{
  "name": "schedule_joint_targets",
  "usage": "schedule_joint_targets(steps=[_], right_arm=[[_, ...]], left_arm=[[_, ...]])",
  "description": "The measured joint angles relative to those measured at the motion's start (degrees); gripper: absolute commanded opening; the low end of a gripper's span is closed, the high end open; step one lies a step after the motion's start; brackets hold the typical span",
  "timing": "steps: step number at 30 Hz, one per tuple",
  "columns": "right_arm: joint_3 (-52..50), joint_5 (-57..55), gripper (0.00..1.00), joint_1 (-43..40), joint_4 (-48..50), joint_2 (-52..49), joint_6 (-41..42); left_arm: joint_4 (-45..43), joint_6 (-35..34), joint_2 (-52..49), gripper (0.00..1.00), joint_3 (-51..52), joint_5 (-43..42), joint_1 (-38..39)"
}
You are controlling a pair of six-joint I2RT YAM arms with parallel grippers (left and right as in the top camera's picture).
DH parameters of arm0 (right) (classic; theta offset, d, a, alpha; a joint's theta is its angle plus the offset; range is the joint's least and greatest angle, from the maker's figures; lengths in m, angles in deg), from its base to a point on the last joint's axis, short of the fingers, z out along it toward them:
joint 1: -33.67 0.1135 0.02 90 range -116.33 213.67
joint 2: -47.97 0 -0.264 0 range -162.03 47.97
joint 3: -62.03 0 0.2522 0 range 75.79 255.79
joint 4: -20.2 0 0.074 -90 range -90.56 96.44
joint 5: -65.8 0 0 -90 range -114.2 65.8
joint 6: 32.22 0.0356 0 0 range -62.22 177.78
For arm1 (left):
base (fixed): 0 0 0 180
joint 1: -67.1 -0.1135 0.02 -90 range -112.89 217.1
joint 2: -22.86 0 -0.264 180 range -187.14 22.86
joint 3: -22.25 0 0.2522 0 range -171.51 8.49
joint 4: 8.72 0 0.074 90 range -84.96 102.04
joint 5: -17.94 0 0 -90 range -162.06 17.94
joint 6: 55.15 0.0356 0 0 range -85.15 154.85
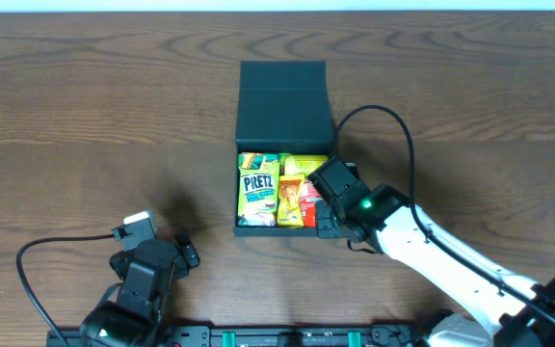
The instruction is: Pack container
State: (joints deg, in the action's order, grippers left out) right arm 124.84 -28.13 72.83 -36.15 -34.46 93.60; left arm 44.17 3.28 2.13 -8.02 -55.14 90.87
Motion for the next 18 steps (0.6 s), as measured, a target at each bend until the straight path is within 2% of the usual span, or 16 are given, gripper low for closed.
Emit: schedule_joint_targets(steps=[2,3,4,8,18], right_arm=[[-0.3,0.7,0.25,0.2,-0.1,0.0,0.2],[-0.5,0.9,0.36,0.3,-0.2,0.0,0.3],[-0.8,1.3,0.53,0.4,-0.4,0.0,0.3],[-1.2,2.4,0.67,0.7,-1.3,0.2,0.6],[-1.2,5.1,0.68,0.9,-4.7,12.1,0.6]], left_arm=[[0.0,0.0,0.0,0.95,0.0,0.0,0.0],[0.0,0.0,0.0,0.95,0.0,0.0,0.0],[0.0,0.0,0.0,0.95,0.0,0.0,0.0],[0.0,0.0,0.0,0.95,0.0,0.0,0.0],[0.0,0.0,0.0,0.95,0.0,0.0,0.0]])
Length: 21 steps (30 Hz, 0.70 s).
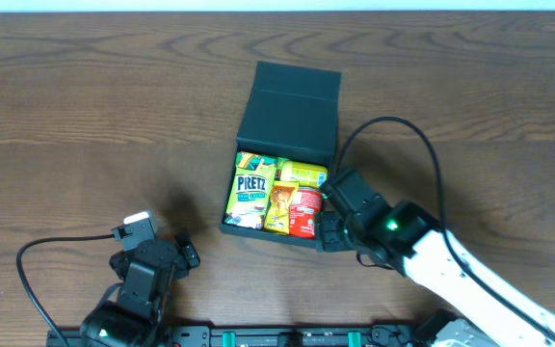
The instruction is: Pack container
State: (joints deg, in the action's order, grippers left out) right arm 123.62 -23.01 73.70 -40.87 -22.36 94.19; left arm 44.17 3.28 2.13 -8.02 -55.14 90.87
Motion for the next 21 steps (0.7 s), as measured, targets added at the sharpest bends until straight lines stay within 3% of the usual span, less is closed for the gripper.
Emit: schedule_joint_targets(steps=[1,3,6,11,21], right_arm=[[0.0,0.2,0.68,-0.6,0.0,0.9,0.0],[0.1,0.1,0.54,-2.9,0.1,2.4,-0.5],[0.7,-0.8,0.01,-8.4,1.7,3.4,-0.8],[2.7,1.2,0.01,-21.4,8.6,3.4,-1.9],[4.9,24.4,0.01,-40.6,19.2,-2.0,-8.4]], left_arm=[[0.0,0.0,0.0,0.95,0.0,0.0,0.0],[0.0,0.0,0.0,0.95,0.0,0.0,0.0],[0.0,0.0,0.0,0.95,0.0,0.0,0.0],[0.0,0.0,0.0,0.95,0.0,0.0,0.0],[0.0,0.0,0.0,0.95,0.0,0.0,0.0]])
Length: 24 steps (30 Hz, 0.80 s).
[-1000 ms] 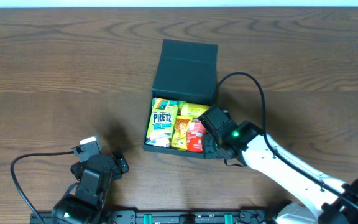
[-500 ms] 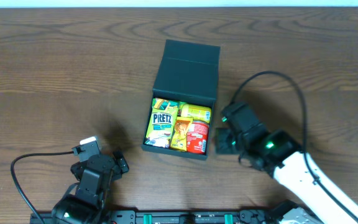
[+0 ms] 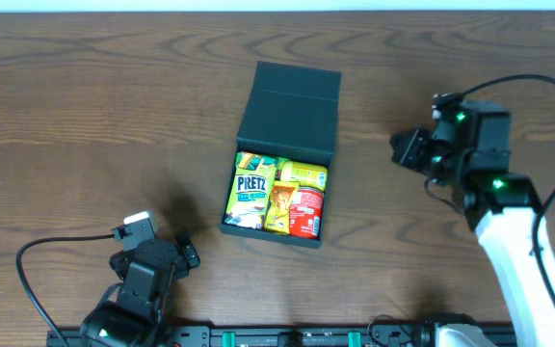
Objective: Pack container
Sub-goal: 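Raise the right gripper to the upright lid's right edge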
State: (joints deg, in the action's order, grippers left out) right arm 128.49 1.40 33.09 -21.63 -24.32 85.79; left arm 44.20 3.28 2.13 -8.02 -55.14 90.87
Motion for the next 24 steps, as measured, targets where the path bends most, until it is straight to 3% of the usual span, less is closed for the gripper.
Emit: schedule_joint_targets(steps=[10,24], right_arm=[[0.0,16.2,0.01,-2.8,11.2,-15.3,1.1],[0.0,19.8,0.01,-3.0,22.9,-28.8,7.0]], left_arm=[[0.0,0.0,0.0,0.95,0.0,0.0,0.0],[0.0,0.0,0.0,0.95,0.0,0.0,0.0]])
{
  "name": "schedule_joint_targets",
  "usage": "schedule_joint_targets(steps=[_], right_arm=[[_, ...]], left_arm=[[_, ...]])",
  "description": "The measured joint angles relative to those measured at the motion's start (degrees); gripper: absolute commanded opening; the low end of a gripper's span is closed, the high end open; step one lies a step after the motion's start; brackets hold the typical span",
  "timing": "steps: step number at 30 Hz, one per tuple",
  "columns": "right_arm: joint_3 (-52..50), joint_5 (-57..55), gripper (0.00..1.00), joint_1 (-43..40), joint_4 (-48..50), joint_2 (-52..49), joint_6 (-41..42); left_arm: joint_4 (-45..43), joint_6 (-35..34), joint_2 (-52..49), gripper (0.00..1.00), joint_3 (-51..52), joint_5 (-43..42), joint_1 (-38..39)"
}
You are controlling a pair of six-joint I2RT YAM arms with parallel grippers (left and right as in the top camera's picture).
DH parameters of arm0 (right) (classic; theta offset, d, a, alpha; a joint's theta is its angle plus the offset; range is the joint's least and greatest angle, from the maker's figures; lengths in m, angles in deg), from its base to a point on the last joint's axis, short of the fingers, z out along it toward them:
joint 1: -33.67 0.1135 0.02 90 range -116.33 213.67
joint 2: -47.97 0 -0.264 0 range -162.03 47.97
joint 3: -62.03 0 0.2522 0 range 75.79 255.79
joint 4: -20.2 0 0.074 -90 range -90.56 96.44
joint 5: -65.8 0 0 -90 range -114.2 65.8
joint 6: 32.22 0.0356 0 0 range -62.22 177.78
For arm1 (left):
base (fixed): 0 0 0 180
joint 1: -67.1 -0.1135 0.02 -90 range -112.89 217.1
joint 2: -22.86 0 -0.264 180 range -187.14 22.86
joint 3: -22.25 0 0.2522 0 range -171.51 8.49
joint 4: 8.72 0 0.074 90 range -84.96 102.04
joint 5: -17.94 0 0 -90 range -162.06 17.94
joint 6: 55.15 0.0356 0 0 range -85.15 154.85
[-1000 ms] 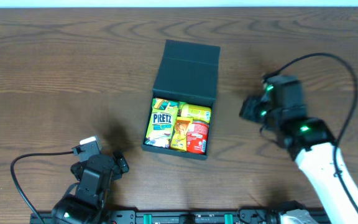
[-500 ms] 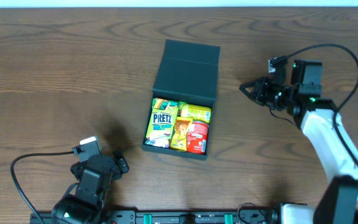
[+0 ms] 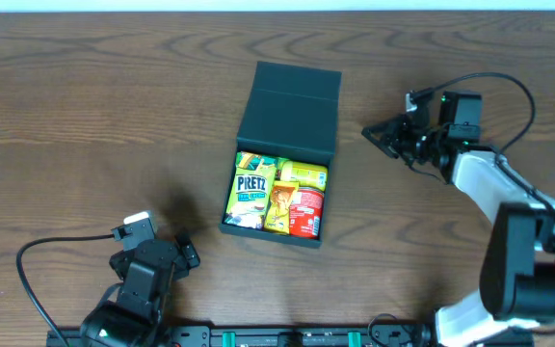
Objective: Pack container
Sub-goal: 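Raise the right gripper to the upright lid's right edge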
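The black container (image 3: 279, 229) sits mid-table, turned slightly clockwise, with its hinged lid (image 3: 292, 101) laid open behind it. Inside are a Pretz box (image 3: 251, 188), a yellow-orange packet (image 3: 282, 202), a yellow packet (image 3: 304, 174) and a red packet (image 3: 305, 210). My right gripper (image 3: 379, 137) hovers to the right of the lid, pointing left at it. Its fingers look open and hold nothing. My left gripper (image 3: 187, 251) rests low at the front left, far from the box, its fingers together.
The wooden table (image 3: 85, 116) spreads around the box. The right arm's cable (image 3: 509, 92) loops over the table on the right. The left arm's cable (image 3: 37, 260) curls at the front left.
My right gripper has moved left and slightly up, from right of the box to close beside the open lid's right edge. The box, snacks and left arm are unchanged.
At first my right gripper was at the box's front right corner, with the box square to the table. The box then stood turned clockwise, the gripper still at that corner. After that the arm was away to the right, and now it is beside the lid.
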State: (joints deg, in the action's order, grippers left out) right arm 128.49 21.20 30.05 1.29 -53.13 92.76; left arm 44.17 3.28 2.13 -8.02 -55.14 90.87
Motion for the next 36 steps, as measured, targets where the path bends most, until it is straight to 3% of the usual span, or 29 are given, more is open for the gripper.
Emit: schedule_joint_targets(steps=[24,36], right_arm=[[0.2,-1.1,0.01,4.9,14.2,-12.9,7.6],[5.7,-2.9,0.01,6.6,14.9,-18.9,10.6]], left_arm=[[0.0,0.0,0.0,0.95,0.0,0.0,0.0],[0.0,0.0,0.0,0.95,0.0,0.0,0.0]])
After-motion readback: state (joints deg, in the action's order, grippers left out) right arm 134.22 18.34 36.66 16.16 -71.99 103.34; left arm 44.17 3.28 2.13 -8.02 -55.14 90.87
